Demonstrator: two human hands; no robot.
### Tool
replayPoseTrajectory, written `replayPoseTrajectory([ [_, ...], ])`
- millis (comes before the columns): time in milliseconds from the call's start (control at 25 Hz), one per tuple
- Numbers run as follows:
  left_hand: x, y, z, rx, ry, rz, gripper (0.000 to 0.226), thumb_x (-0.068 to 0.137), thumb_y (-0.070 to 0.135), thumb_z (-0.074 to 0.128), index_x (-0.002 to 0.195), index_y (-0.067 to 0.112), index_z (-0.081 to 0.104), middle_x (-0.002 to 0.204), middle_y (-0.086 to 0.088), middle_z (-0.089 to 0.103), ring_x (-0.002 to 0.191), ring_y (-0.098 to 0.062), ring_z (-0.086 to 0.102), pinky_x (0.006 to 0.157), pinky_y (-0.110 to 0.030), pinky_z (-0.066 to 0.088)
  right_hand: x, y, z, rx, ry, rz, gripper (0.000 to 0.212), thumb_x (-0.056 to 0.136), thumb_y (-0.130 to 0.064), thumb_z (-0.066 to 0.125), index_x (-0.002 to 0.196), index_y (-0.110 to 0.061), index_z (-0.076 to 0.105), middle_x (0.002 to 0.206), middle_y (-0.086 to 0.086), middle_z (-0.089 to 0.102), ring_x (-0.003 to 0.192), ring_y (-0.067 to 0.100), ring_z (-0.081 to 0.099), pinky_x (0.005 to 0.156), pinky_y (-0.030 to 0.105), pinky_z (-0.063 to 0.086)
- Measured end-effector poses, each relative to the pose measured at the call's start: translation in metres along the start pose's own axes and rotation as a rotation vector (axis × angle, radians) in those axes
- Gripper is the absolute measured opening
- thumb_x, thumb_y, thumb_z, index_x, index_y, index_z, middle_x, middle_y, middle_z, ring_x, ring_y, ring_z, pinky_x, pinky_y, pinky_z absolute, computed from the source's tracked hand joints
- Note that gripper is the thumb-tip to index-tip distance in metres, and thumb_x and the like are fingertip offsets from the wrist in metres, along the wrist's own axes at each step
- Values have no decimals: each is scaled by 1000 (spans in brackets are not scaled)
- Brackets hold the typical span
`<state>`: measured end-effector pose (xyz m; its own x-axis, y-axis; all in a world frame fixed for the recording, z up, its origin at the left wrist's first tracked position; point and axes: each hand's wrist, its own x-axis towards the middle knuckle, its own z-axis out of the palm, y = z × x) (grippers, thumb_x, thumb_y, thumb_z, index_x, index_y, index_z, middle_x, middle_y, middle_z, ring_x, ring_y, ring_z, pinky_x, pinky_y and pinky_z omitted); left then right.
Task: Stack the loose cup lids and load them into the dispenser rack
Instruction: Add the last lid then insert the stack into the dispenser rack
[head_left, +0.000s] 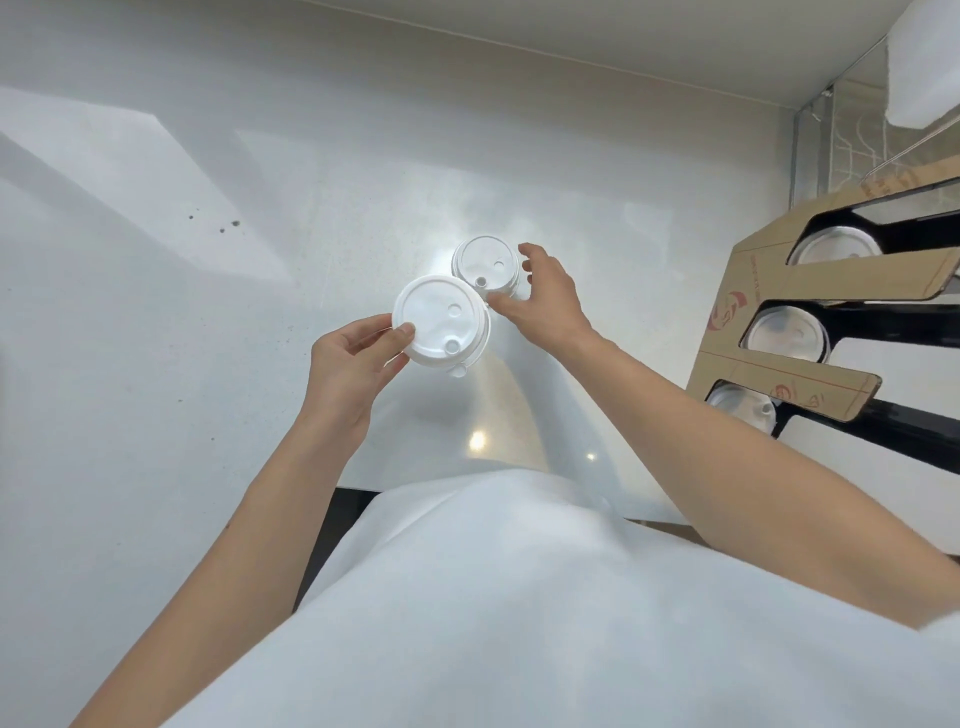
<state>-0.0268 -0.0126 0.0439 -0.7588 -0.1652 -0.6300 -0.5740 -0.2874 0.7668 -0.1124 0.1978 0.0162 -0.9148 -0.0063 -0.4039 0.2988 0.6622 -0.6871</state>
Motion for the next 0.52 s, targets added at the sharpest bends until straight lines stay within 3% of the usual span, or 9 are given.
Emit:
replayPoseTrajectory([
  [240,14,5,-11,9,5,-25,36,90,11,74,123,1,68,122,-15,73,117,-22,70,102,-32,55,34,0,6,-264,-98,-18,90,84,-31,74,155,-15,20,154,10,30,143,30,27,108,38,32],
  [520,24,10,-17,-8,33,-38,38,89,12,75,125,0,68,121,-14,73,116,-22,71,102,-33,56,50,-2,12,-379,-134,-44,90,80,-37,77,150,-14,27,149,9,35,138,31,31,99,41,39],
])
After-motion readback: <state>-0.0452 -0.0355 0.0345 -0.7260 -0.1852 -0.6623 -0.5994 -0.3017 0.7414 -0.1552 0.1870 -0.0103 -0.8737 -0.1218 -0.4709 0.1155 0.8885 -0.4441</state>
